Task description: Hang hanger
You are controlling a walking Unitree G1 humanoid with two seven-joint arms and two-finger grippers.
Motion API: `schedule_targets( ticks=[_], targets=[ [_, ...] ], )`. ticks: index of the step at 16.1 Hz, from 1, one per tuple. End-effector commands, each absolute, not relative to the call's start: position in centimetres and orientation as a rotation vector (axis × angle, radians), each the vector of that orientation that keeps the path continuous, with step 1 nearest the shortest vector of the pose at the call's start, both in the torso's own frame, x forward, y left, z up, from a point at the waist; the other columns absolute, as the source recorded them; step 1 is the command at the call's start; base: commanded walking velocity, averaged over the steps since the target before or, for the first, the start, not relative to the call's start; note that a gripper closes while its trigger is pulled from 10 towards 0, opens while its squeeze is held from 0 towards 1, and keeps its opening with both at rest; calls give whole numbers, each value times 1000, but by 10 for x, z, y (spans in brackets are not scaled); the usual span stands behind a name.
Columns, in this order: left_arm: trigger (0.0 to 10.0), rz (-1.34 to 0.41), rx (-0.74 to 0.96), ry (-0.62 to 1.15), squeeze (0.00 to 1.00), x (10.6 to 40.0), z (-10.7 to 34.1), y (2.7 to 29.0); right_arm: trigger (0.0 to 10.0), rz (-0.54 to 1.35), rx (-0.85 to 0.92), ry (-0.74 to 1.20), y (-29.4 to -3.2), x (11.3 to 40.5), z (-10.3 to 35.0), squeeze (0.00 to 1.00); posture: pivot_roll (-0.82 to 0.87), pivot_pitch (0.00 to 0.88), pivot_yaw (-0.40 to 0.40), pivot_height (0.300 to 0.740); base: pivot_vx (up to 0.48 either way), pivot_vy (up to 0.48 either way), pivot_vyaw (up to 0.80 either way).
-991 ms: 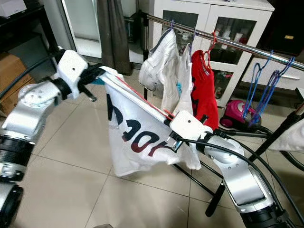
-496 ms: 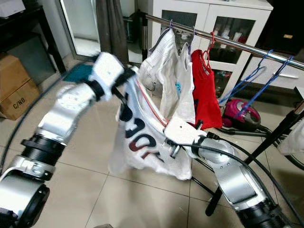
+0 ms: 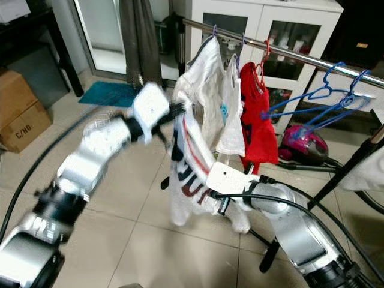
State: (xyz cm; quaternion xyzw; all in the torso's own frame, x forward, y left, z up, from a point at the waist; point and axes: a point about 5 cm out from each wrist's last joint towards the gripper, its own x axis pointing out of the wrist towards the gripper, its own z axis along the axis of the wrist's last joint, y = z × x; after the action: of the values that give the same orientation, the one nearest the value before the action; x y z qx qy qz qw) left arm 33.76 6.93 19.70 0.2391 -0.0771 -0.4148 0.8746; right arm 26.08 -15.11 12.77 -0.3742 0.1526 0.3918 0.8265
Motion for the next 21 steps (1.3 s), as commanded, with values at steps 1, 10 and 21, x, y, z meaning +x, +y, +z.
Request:
schedule_targets(
  ticks=[1, 10, 21],
  targets=[
    [0, -943, 552, -184, 0, 328, 196, 57, 0, 834, -745, 312, -150, 262, 134, 0, 3, 0, 34, 740, 0, 0, 0],
    [0, -840, 624, -58, 0, 325, 171, 95, 0, 721, -543, 171, -164, 275, 170, 0, 11, 0, 22, 740, 0, 0, 0],
    [10000, -1027, 436, -162, 1000, 310, 201, 84, 0, 744, -570, 177, -162, 275, 166, 0, 21, 0, 21, 740, 0, 0, 0]
  ],
)
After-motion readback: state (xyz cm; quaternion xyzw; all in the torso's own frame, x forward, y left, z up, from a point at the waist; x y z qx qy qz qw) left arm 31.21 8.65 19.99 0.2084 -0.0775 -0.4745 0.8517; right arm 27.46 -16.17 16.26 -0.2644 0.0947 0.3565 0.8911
